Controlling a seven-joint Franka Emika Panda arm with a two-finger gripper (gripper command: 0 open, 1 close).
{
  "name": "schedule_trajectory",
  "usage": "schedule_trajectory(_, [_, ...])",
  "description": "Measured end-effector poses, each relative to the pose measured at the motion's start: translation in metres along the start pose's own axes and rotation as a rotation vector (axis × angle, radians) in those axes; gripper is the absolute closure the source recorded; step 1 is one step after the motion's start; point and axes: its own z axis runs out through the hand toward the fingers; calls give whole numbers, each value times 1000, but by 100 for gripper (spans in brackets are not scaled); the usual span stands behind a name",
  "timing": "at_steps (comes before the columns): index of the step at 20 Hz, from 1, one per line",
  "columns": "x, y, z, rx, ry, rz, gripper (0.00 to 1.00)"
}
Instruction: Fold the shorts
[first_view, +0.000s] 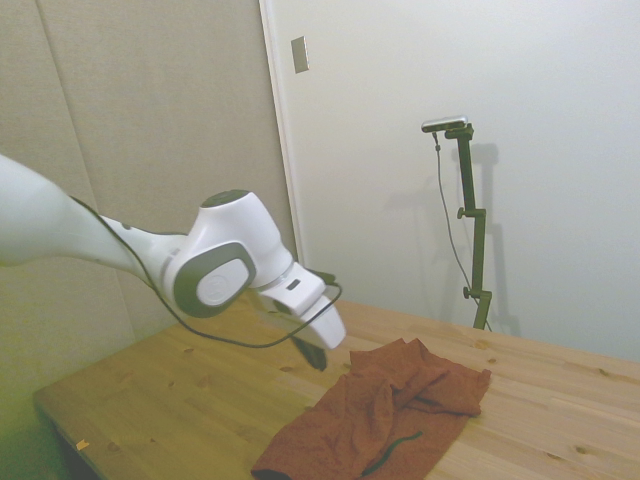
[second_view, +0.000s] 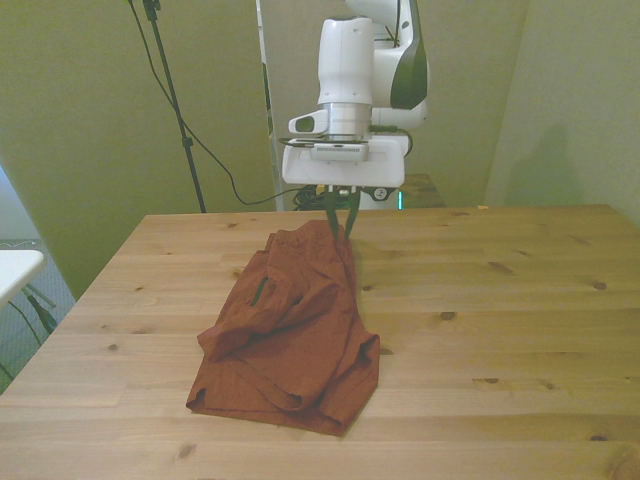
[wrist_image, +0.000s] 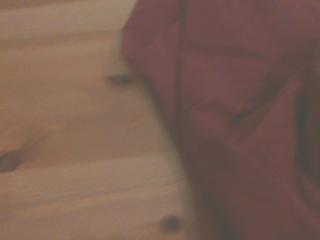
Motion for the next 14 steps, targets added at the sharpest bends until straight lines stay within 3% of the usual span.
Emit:
schedule_trajectory(5, [-55,12,-24,41,-122,-67,0])
schedule_trajectory(14, [-105,33,-42,57,-120,-117,0])
